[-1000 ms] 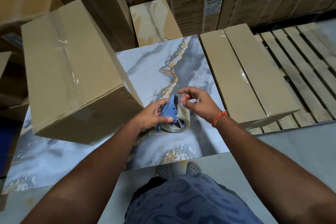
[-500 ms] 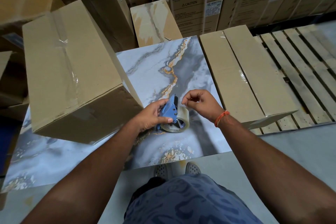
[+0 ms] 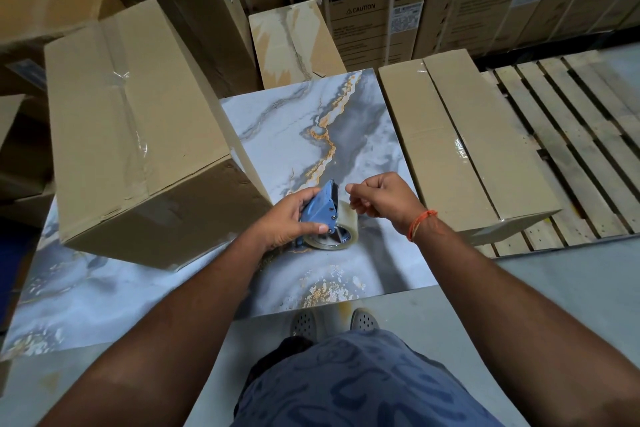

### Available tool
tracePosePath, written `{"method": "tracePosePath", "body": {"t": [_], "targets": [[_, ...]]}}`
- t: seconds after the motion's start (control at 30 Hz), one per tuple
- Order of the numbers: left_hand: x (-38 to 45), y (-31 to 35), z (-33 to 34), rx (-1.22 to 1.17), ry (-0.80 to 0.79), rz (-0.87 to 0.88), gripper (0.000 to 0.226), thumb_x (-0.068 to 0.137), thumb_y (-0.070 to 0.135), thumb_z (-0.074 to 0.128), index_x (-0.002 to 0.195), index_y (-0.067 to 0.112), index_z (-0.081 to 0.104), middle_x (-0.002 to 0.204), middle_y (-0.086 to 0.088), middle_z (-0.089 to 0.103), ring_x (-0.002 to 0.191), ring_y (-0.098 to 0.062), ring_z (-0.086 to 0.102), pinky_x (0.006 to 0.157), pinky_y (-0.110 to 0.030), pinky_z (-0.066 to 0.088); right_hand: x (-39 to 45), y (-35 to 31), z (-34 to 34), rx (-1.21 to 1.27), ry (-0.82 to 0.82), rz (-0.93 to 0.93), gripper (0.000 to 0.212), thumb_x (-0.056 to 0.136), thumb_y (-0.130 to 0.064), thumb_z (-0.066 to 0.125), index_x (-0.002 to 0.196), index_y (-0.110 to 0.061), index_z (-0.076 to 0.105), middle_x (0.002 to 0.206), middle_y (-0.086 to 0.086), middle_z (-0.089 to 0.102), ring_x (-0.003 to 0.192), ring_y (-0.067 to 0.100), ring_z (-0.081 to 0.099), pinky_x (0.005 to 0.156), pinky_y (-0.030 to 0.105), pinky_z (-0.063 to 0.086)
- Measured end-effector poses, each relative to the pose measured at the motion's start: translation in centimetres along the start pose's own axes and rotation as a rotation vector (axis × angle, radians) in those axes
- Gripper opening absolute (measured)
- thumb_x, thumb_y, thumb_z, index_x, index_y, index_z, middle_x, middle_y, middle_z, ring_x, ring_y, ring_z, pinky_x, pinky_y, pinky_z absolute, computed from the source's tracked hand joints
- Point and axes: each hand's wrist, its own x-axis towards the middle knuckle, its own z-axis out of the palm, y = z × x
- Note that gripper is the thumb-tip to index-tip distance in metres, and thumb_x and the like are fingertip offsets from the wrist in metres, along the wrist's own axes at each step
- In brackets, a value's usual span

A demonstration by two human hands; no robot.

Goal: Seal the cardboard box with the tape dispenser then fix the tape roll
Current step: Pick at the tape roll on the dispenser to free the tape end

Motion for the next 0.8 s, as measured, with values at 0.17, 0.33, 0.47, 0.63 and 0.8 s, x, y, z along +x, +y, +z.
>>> {"method": "tracePosePath", "body": {"t": [0.17, 0.33, 0.47, 0.63, 0.8], "targets": [[-0.2, 0.1, 0.3, -0.002, 0.000, 0.007, 0.067, 0.084, -0.008, 0.078, 0.143, 0.010, 0.052, 0.137, -0.012, 0.067, 0.125, -0.021, 0.067, 0.102, -0.031, 0.055, -0.6, -0.4, 0.5, 0.077, -0.045, 0.135, 0.046, 0.081, -0.049, 0.077, 0.060, -0.014, 0.057, 0.058, 0.006, 0.061, 0.054, 0.021, 0.060, 0.050, 0.024, 0.040], [-0.1, 0.3, 0.3, 0.047, 0.004, 0.027, 0.066, 0.082, -0.001, 0.081, 0.141, 0.014, 0.054, 0.135, -0.012, 0.068, 0.125, -0.025, 0.066, 0.107, -0.038, 0.053, -1.0, -1.2, 1.4, 0.040, -0.054, 0.120, 0.050, 0.072, -0.054, 0.083, 0.080, -0.017, 0.051, 0.064, 0.006, 0.061, 0.050, 0.014, 0.053, 0.048, 0.024, 0.037], [-0.1, 0.3, 0.4, 0.061, 0.009, 0.024, 0.069, 0.082, -0.001, 0.081, 0.143, 0.017, 0.053, 0.136, -0.014, 0.067, 0.127, -0.027, 0.065, 0.109, -0.044, 0.052, -0.7, -1.2, 1.5, 0.040, -0.031, 0.108, 0.035, 0.077, -0.032, 0.083, 0.084, -0.013, 0.055, 0.063, 0.007, 0.061, 0.053, 0.018, 0.056, 0.047, 0.024, 0.036], [-0.1, 0.3, 0.5, 0.091, 0.014, 0.025, 0.070, 0.079, 0.009, 0.086, 0.141, 0.021, 0.056, 0.135, -0.011, 0.068, 0.127, -0.029, 0.065, 0.110, -0.053, 0.049, -0.7, -1.2, 1.4, 0.065, -0.046, 0.125, 0.027, 0.080, -0.023, 0.079, 0.094, -0.010, 0.059, 0.065, 0.009, 0.057, 0.052, 0.015, 0.052, 0.046, 0.021, 0.032], [-0.3, 0.2, 0.4, 0.097, 0.016, 0.026, 0.073, 0.078, 0.014, 0.088, 0.143, 0.018, 0.055, 0.135, -0.011, 0.067, 0.128, -0.028, 0.065, 0.111, -0.054, 0.049, -0.7, -0.9, 1.1, 0.064, -0.031, 0.137, 0.015, 0.082, -0.016, 0.074, 0.092, -0.014, 0.063, 0.069, 0.008, 0.054, 0.055, 0.014, 0.047, 0.051, 0.025, 0.031]]}}
